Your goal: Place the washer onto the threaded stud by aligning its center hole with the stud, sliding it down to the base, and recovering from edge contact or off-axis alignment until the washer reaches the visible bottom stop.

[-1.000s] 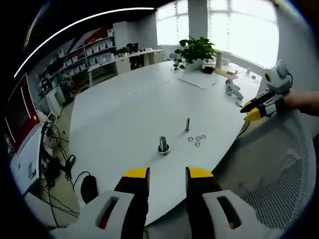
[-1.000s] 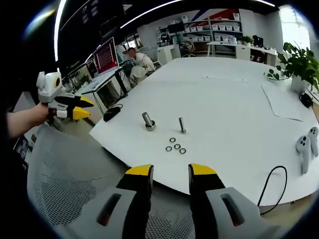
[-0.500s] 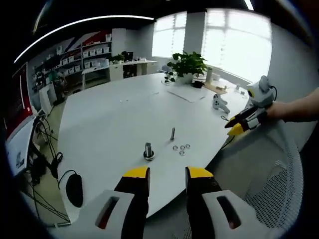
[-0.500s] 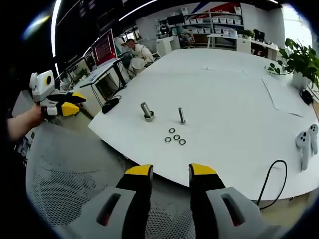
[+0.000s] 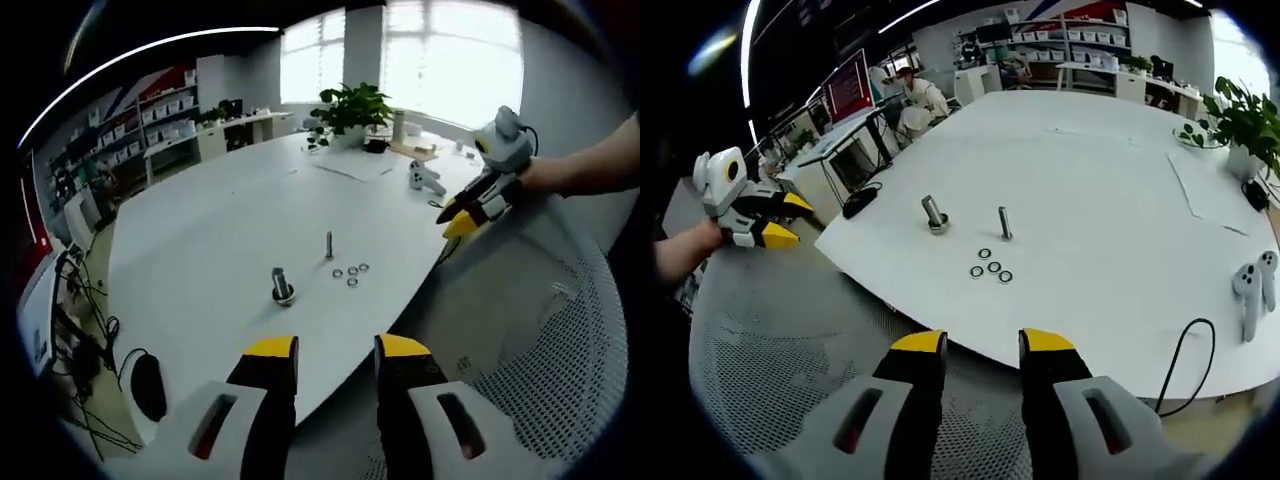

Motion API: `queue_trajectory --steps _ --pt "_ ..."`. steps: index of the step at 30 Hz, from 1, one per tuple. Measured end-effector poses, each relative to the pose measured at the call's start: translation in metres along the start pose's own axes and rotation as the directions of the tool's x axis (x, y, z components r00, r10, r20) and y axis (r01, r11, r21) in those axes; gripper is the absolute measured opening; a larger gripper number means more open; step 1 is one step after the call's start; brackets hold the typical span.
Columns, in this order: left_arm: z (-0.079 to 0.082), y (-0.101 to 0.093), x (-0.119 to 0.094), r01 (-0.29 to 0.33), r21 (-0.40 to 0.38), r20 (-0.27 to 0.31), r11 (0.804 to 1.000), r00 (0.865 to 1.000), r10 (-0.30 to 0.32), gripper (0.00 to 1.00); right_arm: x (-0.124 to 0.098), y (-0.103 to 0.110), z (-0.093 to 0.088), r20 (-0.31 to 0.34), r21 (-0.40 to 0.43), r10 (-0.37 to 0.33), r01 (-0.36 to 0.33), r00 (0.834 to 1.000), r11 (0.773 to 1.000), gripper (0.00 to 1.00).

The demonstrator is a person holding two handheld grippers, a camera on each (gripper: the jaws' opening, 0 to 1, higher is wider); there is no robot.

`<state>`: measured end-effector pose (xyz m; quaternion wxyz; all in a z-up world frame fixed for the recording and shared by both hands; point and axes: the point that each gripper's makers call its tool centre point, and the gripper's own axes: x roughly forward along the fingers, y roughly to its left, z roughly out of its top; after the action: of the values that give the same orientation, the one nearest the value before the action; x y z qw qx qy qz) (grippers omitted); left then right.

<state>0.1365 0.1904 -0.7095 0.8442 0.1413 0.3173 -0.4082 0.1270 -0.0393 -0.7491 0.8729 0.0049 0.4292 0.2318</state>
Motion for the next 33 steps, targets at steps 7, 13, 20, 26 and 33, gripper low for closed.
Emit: queue_trajectory --steps 7,13,20,26,33 --pt "0.0012 0.0043 -0.0009 -0.007 -0.049 0.014 0.999 1.0 0.007 0.32 -0.0013 -0.0035 0.0011 0.012 0.019 -0.015 0.014 1.0 1.0 0.31" --pt "0.005 0.0042 -0.0013 -0.012 -0.029 0.027 1.0 1.0 0.013 0.32 -0.0021 -0.0052 0.0045 0.028 0.03 -0.02 0.019 0.999 0.999 0.31" --pt "0.0017 0.0041 0.0 -0.016 -0.03 0.013 0.999 1.0 0.016 0.33 -0.0017 -0.0052 0.0025 0.018 0.022 -0.02 0.02 1.0 1.0 0.31" --pt "0.0013 0.0036 0.0 -0.01 -0.04 0.013 0.999 1.0 0.01 0.33 -0.0004 -0.0038 -0.001 -0.006 0.009 -0.017 0.017 1.0 1.0 0.31" --pt "0.0006 0.0031 0.0004 -0.007 -0.049 0.012 0.999 1.0 0.008 0.33 0.0009 -0.0048 -0.0032 -0.019 0.006 -0.018 0.018 1.0 1.0 0.31"
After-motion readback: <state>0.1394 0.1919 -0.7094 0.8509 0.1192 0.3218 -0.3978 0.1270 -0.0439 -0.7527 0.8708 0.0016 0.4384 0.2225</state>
